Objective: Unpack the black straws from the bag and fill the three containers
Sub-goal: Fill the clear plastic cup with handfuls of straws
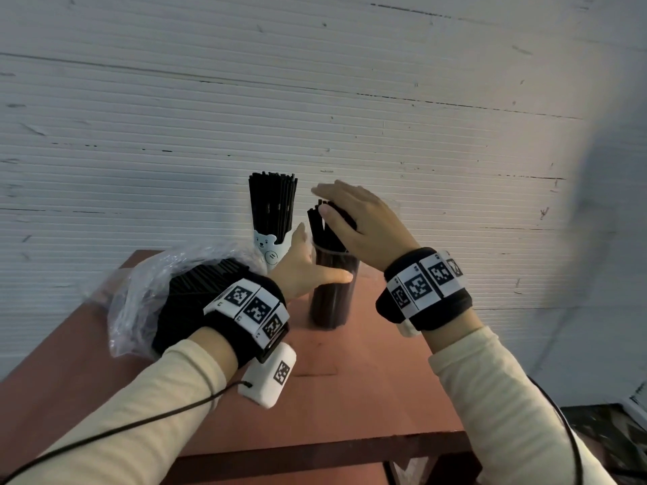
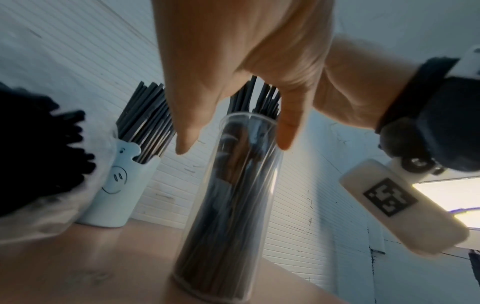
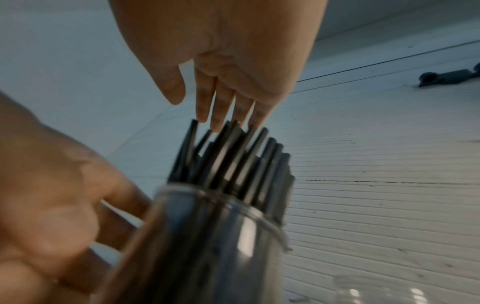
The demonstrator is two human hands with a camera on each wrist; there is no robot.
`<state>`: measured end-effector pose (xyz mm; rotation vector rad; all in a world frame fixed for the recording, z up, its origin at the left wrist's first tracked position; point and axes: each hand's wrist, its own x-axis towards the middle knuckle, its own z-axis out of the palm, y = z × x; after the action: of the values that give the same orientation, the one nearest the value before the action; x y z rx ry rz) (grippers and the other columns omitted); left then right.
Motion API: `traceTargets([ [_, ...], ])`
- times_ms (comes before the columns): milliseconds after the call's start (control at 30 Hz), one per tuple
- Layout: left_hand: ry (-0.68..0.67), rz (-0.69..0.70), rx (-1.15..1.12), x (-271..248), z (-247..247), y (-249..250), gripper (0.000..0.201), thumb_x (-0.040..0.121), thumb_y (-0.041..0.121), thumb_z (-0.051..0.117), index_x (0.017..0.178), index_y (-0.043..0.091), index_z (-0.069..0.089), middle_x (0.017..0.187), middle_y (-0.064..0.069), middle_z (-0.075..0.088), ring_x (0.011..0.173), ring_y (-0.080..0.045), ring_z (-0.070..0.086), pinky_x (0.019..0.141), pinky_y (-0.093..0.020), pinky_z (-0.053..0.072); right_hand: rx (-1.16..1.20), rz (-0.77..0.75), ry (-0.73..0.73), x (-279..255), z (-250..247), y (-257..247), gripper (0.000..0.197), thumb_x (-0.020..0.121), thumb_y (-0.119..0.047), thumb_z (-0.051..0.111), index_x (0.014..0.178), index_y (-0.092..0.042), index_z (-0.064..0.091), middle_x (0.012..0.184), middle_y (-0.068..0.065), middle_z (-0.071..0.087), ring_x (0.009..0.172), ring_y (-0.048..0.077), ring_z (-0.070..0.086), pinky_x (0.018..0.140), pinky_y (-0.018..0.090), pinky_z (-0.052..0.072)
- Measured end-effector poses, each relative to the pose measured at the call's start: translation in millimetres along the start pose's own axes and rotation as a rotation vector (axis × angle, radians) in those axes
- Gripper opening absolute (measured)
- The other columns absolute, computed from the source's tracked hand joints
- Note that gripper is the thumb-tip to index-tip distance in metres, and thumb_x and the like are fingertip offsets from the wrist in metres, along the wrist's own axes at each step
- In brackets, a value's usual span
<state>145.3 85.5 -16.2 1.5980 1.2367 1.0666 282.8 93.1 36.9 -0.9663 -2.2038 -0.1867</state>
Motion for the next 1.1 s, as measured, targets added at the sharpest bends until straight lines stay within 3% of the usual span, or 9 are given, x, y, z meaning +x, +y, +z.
traceTargets([
  [67,0.079,-0.039,0.091,-7.8,-9.0,-8.1,0.102,0.079,0.018,0.076,0.155,0.018,0.008,0.158,0.002,0.021,0.145,-0.014,0.023,0.113,-0.028,0.025,0.081,-0.037,0.109,0.5,-1.1,-8.0,0.038,0.100,-0.026,0.046,0.136,-0.016,0.054,0.140,0.001,0.053,0.135,0.017,0.042,0.113,0.027,0.029],
  [167,0.195,0.049,0.166,-28.4,-31.9,-15.2,0.066,0.083,0.017,0.067,0.142,0.026,0.039,0.141,0.004,0.046,0.133,-0.014,0.043,0.111,-0.036,0.036,0.185,-0.087,0.234,0.2,4.6,-27.0,0.028,0.094,-0.013,0.052,0.119,-0.010,0.064,0.120,0.001,0.061,0.114,0.015,0.054,0.100,0.023,0.039],
  [333,0.387,0.203,0.240,-70.7,-85.6,-10.6,0.027,0.083,0.013,0.057,0.105,0.028,0.063,0.097,0.005,0.069,0.081,-0.002,0.064,0.068,-0.008,0.046,0.404,0.002,-0.012,3.1,30.5,-64.9,0.020,0.091,-0.007,0.052,0.097,-0.011,0.071,0.095,-0.003,0.069,0.086,0.008,0.062,0.079,0.020,0.050],
  [500,0.504,0.141,0.493,-88.8,-148.2,-30.3,0.029,0.081,0.010,0.067,0.103,0.029,0.066,0.118,0.001,0.060,0.108,-0.017,0.058,0.093,-0.036,0.047,0.230,0.040,-0.527,12.6,83.2,-93.0,0.029,0.095,-0.028,0.057,0.119,-0.013,0.065,0.116,0.003,0.066,0.104,0.016,0.059,0.096,0.032,0.046],
  [633,0.308,-0.015,0.605,-89.8,-178.2,-47.1,0.047,0.074,0.000,0.070,0.112,0.027,0.066,0.132,-0.004,0.058,0.118,-0.021,0.056,0.091,-0.026,0.042,-0.037,0.052,-0.698,20.7,124.7,-102.3,0.042,0.093,-0.036,0.056,0.133,-0.024,0.053,0.128,0.008,0.053,0.122,0.028,0.047,0.104,0.043,0.040],
  [733,0.187,-0.056,0.627,-92.8,-188.1,-56.3,0.054,0.076,0.000,0.072,0.122,0.025,0.061,0.139,-0.003,0.052,0.119,-0.021,0.053,0.089,-0.021,0.037,-0.127,0.089,-0.742,24.6,142.1,-103.7,0.043,0.090,-0.029,0.058,0.132,-0.030,0.047,0.127,0.010,0.047,0.119,0.033,0.044,0.101,0.047,0.041],
  [867,0.187,-0.049,0.619,-92.6,-192.6,-60.7,0.060,0.074,-0.006,0.069,0.120,0.031,0.063,0.127,-0.021,0.057,0.064,-0.012,0.051,0.058,-0.017,0.038,-0.018,0.032,-0.673,29.5,142.8,-103.7,0.033,0.085,-0.010,0.059,0.116,-0.019,0.052,0.107,0.005,0.051,0.102,0.026,0.050,0.083,0.032,0.040],
  [1000,0.258,-0.002,0.553,-90.1,-198.9,-64.3,0.069,0.071,-0.005,0.063,0.099,0.058,0.058,0.113,-0.015,0.067,0.090,-0.037,0.064,0.076,-0.048,0.056,0.068,-0.047,-0.584,34.3,136.2,-115.2,0.022,0.087,-0.015,0.062,0.109,-0.014,0.060,0.100,0.003,0.058,0.089,0.019,0.051,0.076,0.024,0.034],
  [1100,0.347,0.009,0.523,-89.1,-197.6,-61.0,0.065,0.073,-0.006,0.058,0.112,0.046,0.060,0.116,-0.007,0.065,0.101,-0.028,0.060,0.080,-0.040,0.055,0.079,-0.031,-0.595,37.7,138.5,-123.4,0.021,0.093,-0.030,0.058,0.106,-0.016,0.067,0.106,0.003,0.064,0.091,0.016,0.054,0.080,0.025,0.038],
])
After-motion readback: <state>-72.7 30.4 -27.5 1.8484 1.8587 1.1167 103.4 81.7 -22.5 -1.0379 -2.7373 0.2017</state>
